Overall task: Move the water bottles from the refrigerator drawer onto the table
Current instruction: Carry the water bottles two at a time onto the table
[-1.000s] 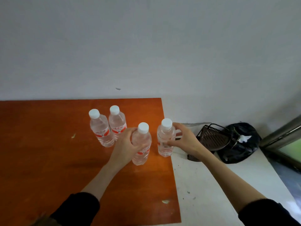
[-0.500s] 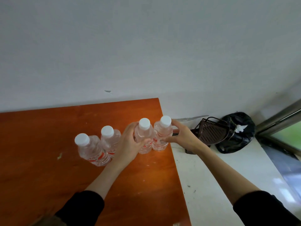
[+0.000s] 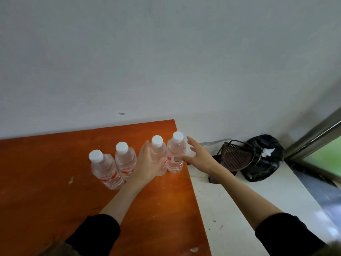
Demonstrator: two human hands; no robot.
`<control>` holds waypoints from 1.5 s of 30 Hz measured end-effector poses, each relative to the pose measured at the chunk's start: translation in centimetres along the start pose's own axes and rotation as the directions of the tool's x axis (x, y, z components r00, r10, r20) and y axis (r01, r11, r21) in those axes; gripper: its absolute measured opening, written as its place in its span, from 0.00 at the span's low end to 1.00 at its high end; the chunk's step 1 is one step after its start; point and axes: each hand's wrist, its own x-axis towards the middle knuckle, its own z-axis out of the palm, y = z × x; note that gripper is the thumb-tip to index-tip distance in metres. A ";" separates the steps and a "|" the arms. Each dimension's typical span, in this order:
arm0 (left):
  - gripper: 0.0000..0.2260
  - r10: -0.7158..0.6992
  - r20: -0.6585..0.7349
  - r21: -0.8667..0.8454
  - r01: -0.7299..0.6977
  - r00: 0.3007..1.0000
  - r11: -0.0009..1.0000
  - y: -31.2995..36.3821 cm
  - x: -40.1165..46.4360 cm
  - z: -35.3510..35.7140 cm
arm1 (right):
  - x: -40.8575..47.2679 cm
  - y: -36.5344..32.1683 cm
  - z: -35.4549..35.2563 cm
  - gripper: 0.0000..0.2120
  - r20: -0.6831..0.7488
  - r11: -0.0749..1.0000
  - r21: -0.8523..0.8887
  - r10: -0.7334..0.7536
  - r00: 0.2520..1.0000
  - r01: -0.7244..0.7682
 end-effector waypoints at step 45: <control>0.37 0.751 0.619 -0.261 -0.962 -0.229 -0.077 27.2 -63.7 34.7 | -90.7 23.6 -4.0 0.39 -0.913 0.531 0.201 0.406 0.039 -0.823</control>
